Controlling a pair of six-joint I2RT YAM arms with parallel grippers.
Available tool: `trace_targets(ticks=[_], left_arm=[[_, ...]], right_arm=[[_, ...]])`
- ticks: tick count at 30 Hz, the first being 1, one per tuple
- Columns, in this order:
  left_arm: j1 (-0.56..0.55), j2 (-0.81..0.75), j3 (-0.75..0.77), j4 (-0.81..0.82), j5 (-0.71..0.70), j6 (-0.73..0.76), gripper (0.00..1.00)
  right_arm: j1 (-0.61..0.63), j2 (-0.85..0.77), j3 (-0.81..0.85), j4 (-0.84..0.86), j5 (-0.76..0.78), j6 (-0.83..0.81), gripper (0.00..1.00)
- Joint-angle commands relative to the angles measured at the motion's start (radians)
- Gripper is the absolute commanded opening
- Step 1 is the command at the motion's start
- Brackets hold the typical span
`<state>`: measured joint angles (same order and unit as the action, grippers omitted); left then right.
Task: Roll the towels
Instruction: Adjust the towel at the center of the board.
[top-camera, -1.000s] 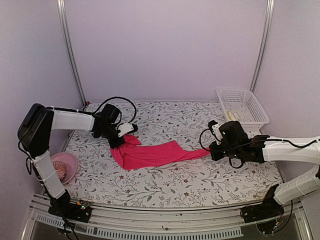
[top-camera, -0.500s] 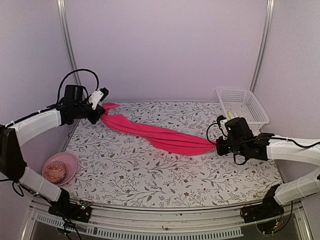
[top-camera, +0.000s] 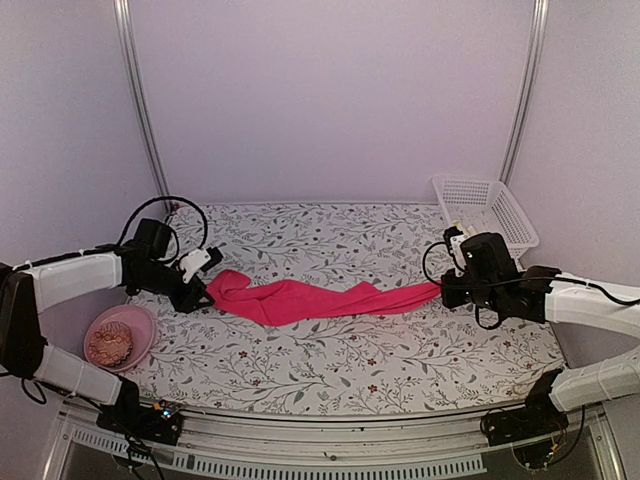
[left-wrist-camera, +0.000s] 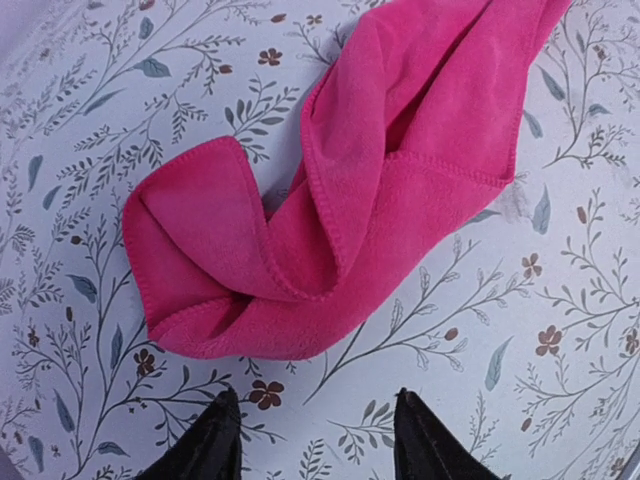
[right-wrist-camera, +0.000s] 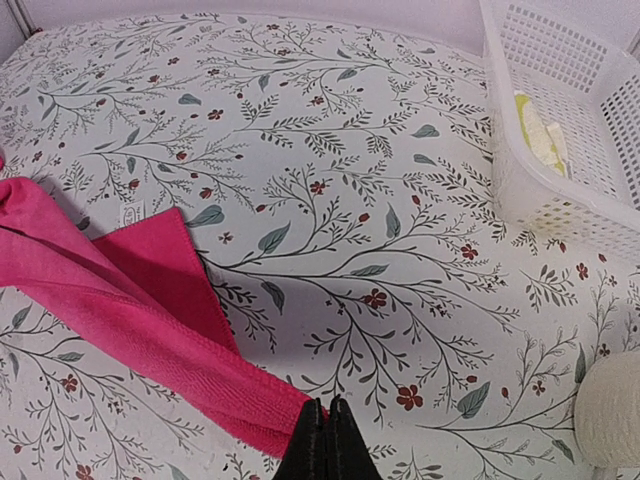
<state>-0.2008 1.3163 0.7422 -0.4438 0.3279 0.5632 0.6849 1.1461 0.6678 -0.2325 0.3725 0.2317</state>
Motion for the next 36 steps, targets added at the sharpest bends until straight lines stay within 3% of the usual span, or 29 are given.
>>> trace_targets(ticks=[1,4,8,11,17,27,36], left_arm=[[0.002,-0.014,0.058,-0.024,0.112,0.094,0.58],[-0.019,0.058,0.155,-0.025,0.125,0.092,0.64],[-0.084,0.175,0.279,-0.150,0.209,0.211,0.59],[-0.168,0.213,0.293,-0.173,0.189,0.337,0.59],[-0.265,0.346,0.395,-0.261,0.225,0.453,0.56],[-0.340,0.517,0.453,-0.347,0.070,0.640,0.54],[-0.381,0.526,0.417,-0.218,-0.042,0.637,0.54]], right_arm=[[-0.010,-0.014,-0.001,-0.016,0.019,-0.001,0.02],[-0.009,-0.008,0.002,-0.016,0.004,-0.005,0.02],[-0.010,-0.012,-0.002,-0.018,-0.004,-0.007,0.02],[-0.010,-0.006,0.001,-0.016,-0.005,-0.010,0.02],[-0.010,0.028,0.026,-0.011,-0.030,-0.015,0.02],[-0.010,0.037,0.015,0.005,-0.059,-0.017,0.02],[-0.010,0.048,0.006,0.028,-0.090,-0.017,0.02]])
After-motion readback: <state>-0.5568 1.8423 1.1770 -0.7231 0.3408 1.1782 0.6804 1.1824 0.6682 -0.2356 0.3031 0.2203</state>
